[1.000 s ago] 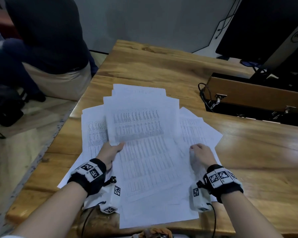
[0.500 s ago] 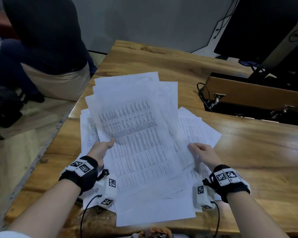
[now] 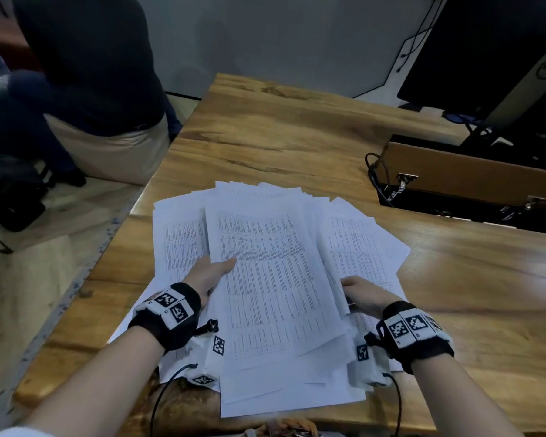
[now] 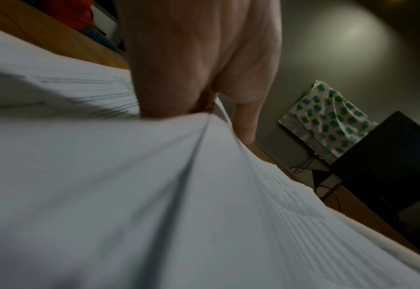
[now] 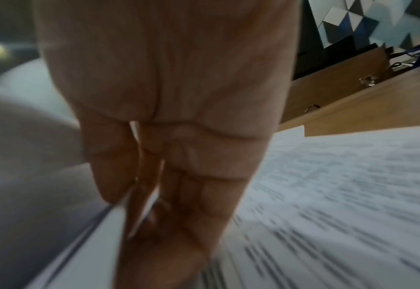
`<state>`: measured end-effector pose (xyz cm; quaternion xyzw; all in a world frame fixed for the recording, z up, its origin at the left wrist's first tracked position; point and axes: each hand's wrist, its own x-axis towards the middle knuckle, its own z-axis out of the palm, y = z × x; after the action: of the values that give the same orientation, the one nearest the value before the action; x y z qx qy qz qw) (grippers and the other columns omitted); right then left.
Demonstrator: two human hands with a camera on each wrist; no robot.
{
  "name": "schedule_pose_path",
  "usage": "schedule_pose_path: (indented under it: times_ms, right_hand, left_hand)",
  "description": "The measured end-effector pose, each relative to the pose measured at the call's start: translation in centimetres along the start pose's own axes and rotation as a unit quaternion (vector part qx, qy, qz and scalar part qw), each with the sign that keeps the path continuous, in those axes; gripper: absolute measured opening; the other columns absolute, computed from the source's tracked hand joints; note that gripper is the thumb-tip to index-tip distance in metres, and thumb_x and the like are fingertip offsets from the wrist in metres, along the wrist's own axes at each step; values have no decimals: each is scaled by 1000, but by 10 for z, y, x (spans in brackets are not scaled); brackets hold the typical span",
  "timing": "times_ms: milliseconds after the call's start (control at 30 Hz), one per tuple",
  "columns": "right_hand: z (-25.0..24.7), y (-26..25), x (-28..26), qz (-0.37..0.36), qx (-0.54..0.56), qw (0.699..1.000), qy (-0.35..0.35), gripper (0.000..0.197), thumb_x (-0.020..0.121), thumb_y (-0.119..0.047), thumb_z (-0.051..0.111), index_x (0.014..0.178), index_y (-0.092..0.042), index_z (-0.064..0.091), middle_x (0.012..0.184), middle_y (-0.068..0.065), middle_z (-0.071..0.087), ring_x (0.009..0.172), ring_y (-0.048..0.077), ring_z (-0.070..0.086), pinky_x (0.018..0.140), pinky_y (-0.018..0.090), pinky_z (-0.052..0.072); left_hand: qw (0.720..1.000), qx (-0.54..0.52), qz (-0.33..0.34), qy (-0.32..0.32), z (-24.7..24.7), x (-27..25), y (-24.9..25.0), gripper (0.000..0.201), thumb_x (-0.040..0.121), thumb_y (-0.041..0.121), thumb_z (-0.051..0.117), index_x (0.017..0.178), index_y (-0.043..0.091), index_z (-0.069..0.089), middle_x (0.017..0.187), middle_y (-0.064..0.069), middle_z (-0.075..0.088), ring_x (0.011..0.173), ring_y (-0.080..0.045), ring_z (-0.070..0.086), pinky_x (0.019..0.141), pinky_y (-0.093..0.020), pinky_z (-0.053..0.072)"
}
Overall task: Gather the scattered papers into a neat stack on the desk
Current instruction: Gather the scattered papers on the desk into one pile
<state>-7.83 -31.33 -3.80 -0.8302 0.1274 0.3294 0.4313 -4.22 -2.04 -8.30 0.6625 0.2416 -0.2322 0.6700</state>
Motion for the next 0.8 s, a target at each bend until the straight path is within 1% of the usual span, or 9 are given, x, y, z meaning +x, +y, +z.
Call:
schedule_pose_path:
  times_ms: [100, 167, 267, 367, 467, 533, 667, 733, 800]
  right_hand:
    - [-12, -10, -3, -7, 80, 991, 110, 20, 89, -14, 45, 86, -3, 62, 83, 16, 61, 70, 25, 53, 64, 34, 41]
    - [-13, -15, -3, 10, 156, 975, 159, 22, 92, -20, 43, 94, -4, 59, 82, 15, 59, 66, 26, 51, 63, 33, 41]
    - [0, -15, 4, 10, 55, 988, 146, 34, 96, -19, 37, 118, 2, 53, 105, 26, 60, 85, 36, 57, 77, 44, 46]
    - [26, -12, 13, 0, -6, 987, 163, 41, 96, -3, 33, 136, 2, 35, 109, 15, 57, 103, 28, 53, 89, 35, 41]
    - [46, -11, 17, -14, 2, 980, 197, 34, 96, 1, 29, 127, 6, 41, 120, 16, 50, 115, 32, 50, 81, 25, 37]
    - [46, -6, 22, -23, -14, 977, 211, 31, 97, -5, 31, 118, 4, 51, 123, 20, 53, 103, 32, 55, 79, 28, 41]
    - [28, 1, 13, -33, -18, 974, 224, 29, 96, -14, 45, 78, -8, 67, 82, 8, 66, 66, 15, 55, 56, 22, 38]
    - [19, 3, 5, -21, -8, 982, 189, 21, 91, -19, 55, 87, -8, 72, 81, 3, 68, 76, 15, 61, 63, 21, 44]
    - [7, 10, 3, 4, -11, 978, 206, 27, 86, -25, 62, 104, -7, 70, 91, 9, 67, 95, 26, 64, 84, 32, 49]
  left_hand:
    - [999, 47, -13, 10, -11, 31, -19, 93, 56, 45, 76, 134, 5, 45, 135, -14, 56, 113, -37, 60, 94, -52, 50]
    - [998, 64, -19, 8, -16, 40, -23, 100, 50, 48, 76, 133, 4, 45, 139, -15, 53, 119, -37, 56, 96, -53, 47]
    - [999, 34, -10, 9, -6, 6, -2, 76, 70, 34, 76, 131, 1, 47, 135, -13, 56, 122, -35, 54, 104, -53, 41]
    - [999, -35, 20, 20, 10, -14, 6, 68, 82, 22, 67, 142, 8, 36, 141, -13, 51, 125, -32, 51, 108, -51, 37]
    - [996, -47, 68, 27, 27, -24, 8, 68, 89, 18, 59, 147, 14, 23, 138, -3, 45, 120, -21, 48, 103, -35, 37]
    - [996, -28, 78, 20, 32, -27, 11, 64, 90, 14, 57, 145, 14, 26, 132, -3, 50, 119, -23, 50, 98, -35, 39]
    - [995, 57, 66, 40, 21, -26, 10, 19, 87, 9, 59, 105, 8, 55, 93, -6, 62, 101, -29, 58, 82, -32, 43]
    - [995, 85, 53, 30, 15, -23, 6, 13, 87, 9, 61, 98, 7, 57, 96, -12, 61, 93, -27, 58, 77, -32, 46]
    - [994, 98, 42, 26, 9, -20, 4, 17, 88, 12, 59, 103, 3, 60, 100, -15, 60, 95, -29, 58, 84, -37, 48]
